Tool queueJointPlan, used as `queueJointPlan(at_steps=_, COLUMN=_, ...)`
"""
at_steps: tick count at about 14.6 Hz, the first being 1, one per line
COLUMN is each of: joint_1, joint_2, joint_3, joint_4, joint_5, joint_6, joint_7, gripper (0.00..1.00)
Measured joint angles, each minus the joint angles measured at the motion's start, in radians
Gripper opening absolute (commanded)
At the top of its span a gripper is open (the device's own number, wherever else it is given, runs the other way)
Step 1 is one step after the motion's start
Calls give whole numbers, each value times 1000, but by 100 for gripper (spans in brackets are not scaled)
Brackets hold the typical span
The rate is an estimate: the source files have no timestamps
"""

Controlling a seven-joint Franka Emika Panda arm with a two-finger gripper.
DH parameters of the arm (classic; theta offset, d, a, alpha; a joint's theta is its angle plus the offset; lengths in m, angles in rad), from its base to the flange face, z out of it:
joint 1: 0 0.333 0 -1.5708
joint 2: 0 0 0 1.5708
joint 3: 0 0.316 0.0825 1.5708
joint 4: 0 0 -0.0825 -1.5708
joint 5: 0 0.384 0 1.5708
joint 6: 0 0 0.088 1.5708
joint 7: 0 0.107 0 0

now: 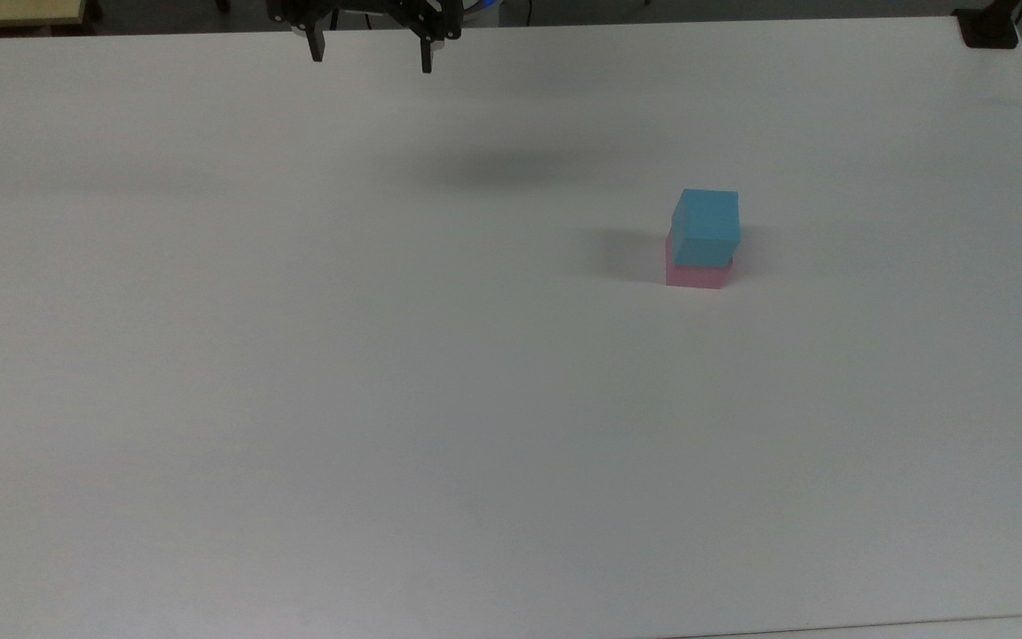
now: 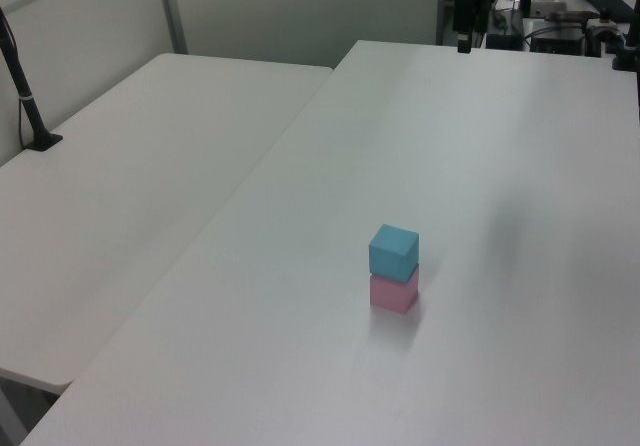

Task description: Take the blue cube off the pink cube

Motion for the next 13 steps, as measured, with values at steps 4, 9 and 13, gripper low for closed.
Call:
queueJointPlan(at_steps=4, joint_1=0, joint_2=0, joint_3=0, joint_4=0, joint_5=0, joint_6=0, joint_7=-39, gripper=100)
queueJointPlan(at_steps=9, joint_1=0, joint_2=0, joint_3=1, joint_4=0, joint_5=2, joint_6=0, joint_7=-47, gripper=100)
queueJointPlan(at_steps=13, joint_1=19, joint_2=5, joint_3=11, joint_4=-2, joint_5=83, joint_6=0, joint_7=-3, gripper=100)
